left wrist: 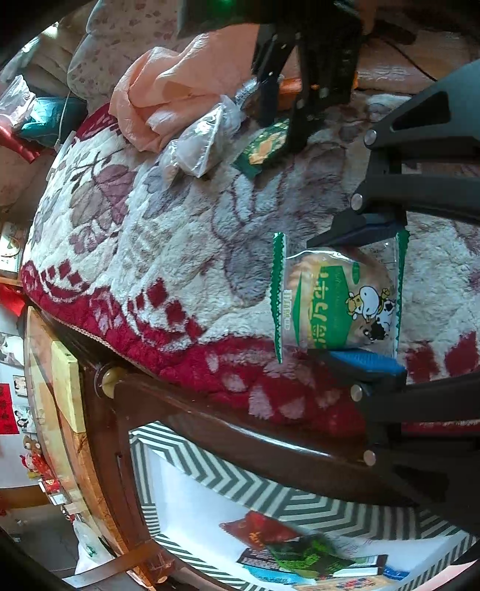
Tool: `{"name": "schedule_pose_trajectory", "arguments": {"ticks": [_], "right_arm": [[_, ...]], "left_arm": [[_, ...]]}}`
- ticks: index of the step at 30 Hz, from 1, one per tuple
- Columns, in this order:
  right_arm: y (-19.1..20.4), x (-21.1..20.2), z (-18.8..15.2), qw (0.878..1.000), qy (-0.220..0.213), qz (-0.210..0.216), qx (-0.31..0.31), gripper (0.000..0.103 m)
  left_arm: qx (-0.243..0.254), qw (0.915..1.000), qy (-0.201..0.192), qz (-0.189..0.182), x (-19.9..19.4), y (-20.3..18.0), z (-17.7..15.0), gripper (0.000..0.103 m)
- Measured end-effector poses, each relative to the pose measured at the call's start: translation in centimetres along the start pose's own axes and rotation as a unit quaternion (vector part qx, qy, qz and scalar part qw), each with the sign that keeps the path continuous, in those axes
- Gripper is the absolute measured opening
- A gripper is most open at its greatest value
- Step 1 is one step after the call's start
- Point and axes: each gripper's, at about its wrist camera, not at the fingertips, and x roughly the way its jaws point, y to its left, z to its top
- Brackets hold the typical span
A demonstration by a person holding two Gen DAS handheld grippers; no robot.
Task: Organize snacks
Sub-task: 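Grasp the dark green cracker packet with the right gripper and lift it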
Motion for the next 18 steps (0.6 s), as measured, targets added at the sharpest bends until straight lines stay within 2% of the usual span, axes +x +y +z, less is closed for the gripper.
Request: {"name": "schedule_pose_trajectory", "arguments": {"ticks": [2,4,6,10,14,18], "right_arm": [[-0.5,0.7,0.5,1.0,0.002,0.01,0.007,0.06],[-0.5,1.1,0.7,1.0,0.001,0.008,0.019,0.047],[-0.3,0.9,0.4,1.0,-0.005,-0.002,0.023,0.044],[0.7,-0.5,-0.4,0.999,-0.028,-0.013,0.027,0.044],[2.5,-2.4,-1.1,0.998,-0.054,-0.006,0.03,0.044],[4.7,-3.2,-1.3,0.998,-0.062,0.0,0.019,0.044]], "left_arm": [[-0.001,1.0,0.004,0.0,0.1,-0.1,-0.3,0.051],[0.001,1.0,0.005,0.0,0.0,-0.2,-0.5,0.051],[0.002,1.0,0.001,-0.001,-0.3,-0.2,-0.7,0.051],[-0.003,1.0,-0.009,-0.001,-1.1,0.3,-0.8,0.051],[-0.009,0.9998,-0.019,0.005,-2.0,0.9,-1.0,0.051],[-0.013,0.9992,-0.033,0.018,-3.1,1.7,-1.2,0.051]]}}
